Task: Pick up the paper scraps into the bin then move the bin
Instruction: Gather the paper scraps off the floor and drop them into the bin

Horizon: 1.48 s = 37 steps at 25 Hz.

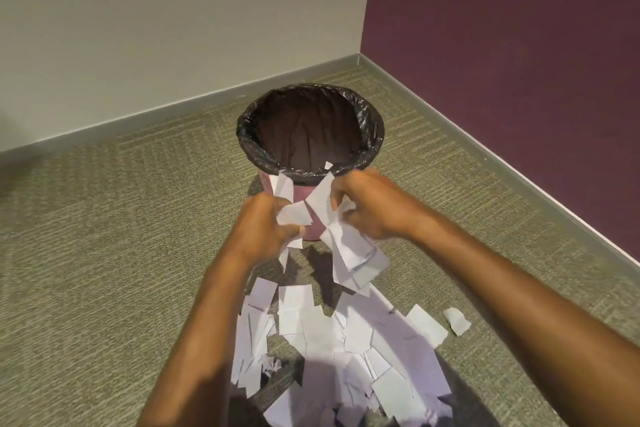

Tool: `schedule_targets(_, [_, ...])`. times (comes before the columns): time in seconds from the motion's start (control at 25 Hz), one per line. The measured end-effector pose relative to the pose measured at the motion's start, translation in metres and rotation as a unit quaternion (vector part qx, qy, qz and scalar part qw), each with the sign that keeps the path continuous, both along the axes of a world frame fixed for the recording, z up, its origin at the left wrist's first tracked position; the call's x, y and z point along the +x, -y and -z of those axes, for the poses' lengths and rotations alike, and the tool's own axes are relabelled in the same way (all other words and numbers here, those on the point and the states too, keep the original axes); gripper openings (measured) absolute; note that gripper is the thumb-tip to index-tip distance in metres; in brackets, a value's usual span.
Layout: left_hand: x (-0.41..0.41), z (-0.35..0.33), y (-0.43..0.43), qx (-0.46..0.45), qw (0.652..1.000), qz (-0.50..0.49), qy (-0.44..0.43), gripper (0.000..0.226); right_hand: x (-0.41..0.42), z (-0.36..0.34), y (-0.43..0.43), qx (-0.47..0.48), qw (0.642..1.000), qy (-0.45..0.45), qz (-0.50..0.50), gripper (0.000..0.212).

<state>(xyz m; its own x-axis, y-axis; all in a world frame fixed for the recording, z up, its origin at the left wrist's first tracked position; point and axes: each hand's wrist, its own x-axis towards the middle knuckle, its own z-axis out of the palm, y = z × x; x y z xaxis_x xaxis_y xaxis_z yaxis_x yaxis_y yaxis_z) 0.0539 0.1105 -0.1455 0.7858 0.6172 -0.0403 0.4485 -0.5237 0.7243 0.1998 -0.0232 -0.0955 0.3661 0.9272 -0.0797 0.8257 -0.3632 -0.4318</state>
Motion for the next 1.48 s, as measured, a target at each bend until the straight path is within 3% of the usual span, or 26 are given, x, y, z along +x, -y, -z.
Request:
schedule_targets(0.16, [-0.019, -0.051, -0.013, 0.008, 1.0, 0.002, -0.013, 0.012, 0.016, -0.053, -0.009, 0.06, 0.989, -0.137, 0.022, 0.013])
schedule_targets(0.32, [-0.035, -0.084, -0.009, -0.053, 0.998, 0.023, -0.025, 0.015, 0.031, -0.058, -0.021, 0.103, 0.976, -0.187, 0.045, 0.016])
schedule_targets(0.64, [0.035, -0.111, -0.048, -0.069, 0.989, -0.079, 0.1, 0.023, 0.059, -0.054, -0.051, 0.243, 0.925, -0.192, 0.221, 0.012])
schedule_targets(0.84, [0.089, -0.078, -0.067, -0.004, 0.99, -0.117, 0.077, 0.022, 0.073, -0.041, -0.068, 0.276, 0.901, -0.145, 0.301, 0.01])
schedule_targets(1.08, [0.105, -0.048, -0.073, 0.04, 0.996, -0.069, 0.029, 0.032, 0.084, -0.014, -0.08, 0.259, 0.914, -0.094, 0.298, 0.01])
schedule_targets(1.24, [0.106, -0.042, -0.077, 0.033, 0.998, -0.04, 0.046, 0.049, 0.084, -0.004, -0.081, 0.241, 0.923, -0.12, 0.273, 0.011])
schedule_targets(1.48, [0.11, -0.044, -0.081, 0.081, 0.994, -0.033, 0.063, 0.045, 0.082, -0.002, -0.077, 0.256, 0.925, -0.157, 0.234, 0.004])
